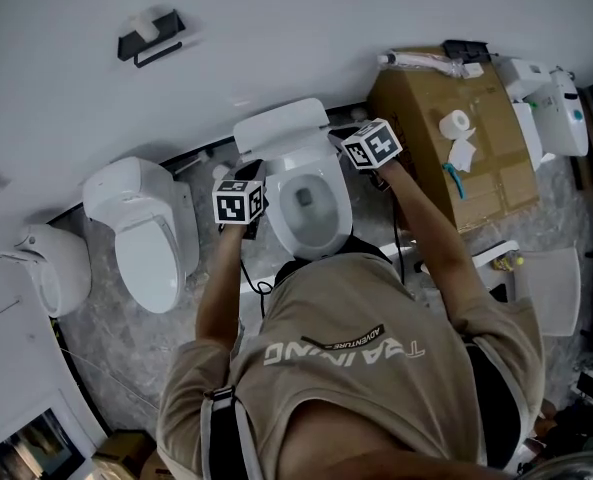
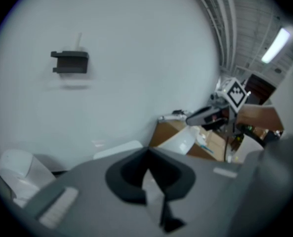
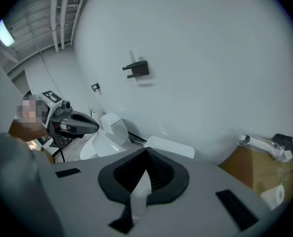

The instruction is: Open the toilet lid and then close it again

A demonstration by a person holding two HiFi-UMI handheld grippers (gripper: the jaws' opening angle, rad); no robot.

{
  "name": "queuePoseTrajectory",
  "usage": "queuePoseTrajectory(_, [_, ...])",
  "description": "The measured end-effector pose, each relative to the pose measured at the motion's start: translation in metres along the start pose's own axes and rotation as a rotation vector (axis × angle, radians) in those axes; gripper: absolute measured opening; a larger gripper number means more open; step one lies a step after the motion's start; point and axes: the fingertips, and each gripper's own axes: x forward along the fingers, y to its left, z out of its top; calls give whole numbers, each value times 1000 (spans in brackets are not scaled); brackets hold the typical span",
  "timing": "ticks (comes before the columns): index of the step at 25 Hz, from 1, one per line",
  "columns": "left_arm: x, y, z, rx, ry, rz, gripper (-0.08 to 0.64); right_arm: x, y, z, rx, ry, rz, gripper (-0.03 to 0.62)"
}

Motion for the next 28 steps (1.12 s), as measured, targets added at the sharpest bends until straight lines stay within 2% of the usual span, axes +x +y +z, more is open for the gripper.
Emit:
queuePoseTrajectory(11, [-16,-33,-62,-17,49,-72,6,-6,32,-59,56,23,-49,12])
queuePoseTrajectory(15, [-19,-45,-82,-37,69,-79,6,2,46,-77,37,58,-60,12])
queuePoseTrajectory(24, [-22,-65,-126,-90,153,-61,5,5,63,-127,59,122,4,14])
queuePoseTrajectory(28, [-23,-71,-146,-164,162,-51,5,8,69,-146,56,137,35,14])
